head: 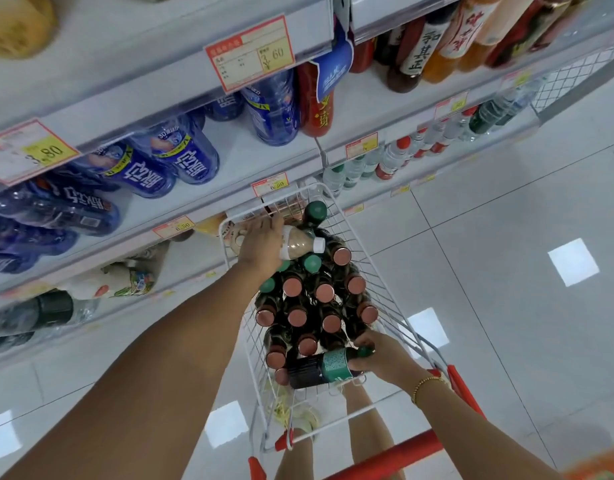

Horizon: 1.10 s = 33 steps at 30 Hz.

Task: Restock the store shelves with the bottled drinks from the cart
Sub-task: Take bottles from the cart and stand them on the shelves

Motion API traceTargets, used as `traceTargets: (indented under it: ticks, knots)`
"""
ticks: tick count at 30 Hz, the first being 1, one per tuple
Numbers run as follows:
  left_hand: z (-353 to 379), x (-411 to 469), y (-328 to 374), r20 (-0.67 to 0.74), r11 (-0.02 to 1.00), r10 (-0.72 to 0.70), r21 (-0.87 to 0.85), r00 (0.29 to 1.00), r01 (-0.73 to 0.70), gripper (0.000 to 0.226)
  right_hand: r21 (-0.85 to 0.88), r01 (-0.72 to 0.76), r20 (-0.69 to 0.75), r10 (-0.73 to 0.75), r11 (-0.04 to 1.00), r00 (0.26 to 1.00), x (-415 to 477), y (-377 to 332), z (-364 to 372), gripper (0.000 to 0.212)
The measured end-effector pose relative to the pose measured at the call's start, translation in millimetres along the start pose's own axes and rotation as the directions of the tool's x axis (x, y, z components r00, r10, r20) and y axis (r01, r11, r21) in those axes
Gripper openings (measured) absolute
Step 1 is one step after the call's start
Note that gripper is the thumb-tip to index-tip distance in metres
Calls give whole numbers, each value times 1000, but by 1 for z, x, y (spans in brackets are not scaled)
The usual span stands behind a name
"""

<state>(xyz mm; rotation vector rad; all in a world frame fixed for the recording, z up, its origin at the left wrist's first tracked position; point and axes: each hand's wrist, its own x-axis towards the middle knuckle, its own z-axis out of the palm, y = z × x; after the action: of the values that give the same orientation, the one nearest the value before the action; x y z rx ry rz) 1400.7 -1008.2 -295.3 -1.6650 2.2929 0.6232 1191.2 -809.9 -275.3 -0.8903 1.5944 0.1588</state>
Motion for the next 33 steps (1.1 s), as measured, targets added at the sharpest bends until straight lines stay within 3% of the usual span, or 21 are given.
traceTargets:
  ticks: [3, 6, 9, 12, 17, 20, 27, 30, 33]
  knots:
    - [-9, -21, 4, -127, 967, 84, -229, 988, -112, 80, 8, -5, -16, 6, 1000, 1000, -1, -2, -1, 29]
    - [-20, -56, 23, -250, 862, -96, -505, 963, -45, 83, 19, -19, -49, 20, 1000, 999, -10, -8, -4, 28]
    - [-39, -101, 48, -199, 644, -309, -763, 930, 50, 79, -10, -6, -60, 6, 1000, 998, -30, -20, -4, 36]
    - [-63, -146, 64, -134, 481, -428, -871, 894, 100, 66, -96, 0, -68, -7, 995, 998, -54, -42, -3, 38]
    - [-122, -199, 64, -168, 363, -478, -932, 862, 19, 61, -293, 114, -134, -159, 949, 978, -105, -99, -19, 28]
    - [-172, -219, 58, -268, 332, -492, -937, 828, -106, 59, -395, 234, -213, -336, 888, 917, -149, -140, -45, 29]
    - [-315, -268, 58, -595, 384, -468, -803, 653, -456, 69, -247, 521, -447, -573, 817, 687, -302, -237, -119, 26]
    - [-373, -288, 58, -739, 470, -425, -673, 522, -571, 73, -202, 666, -552, -645, 718, 528, -366, -265, -146, 20]
    - [-426, -302, 58, -859, 587, -383, -510, 338, -629, 73, -183, 792, -618, -694, 583, 369, -420, -289, -162, 17]
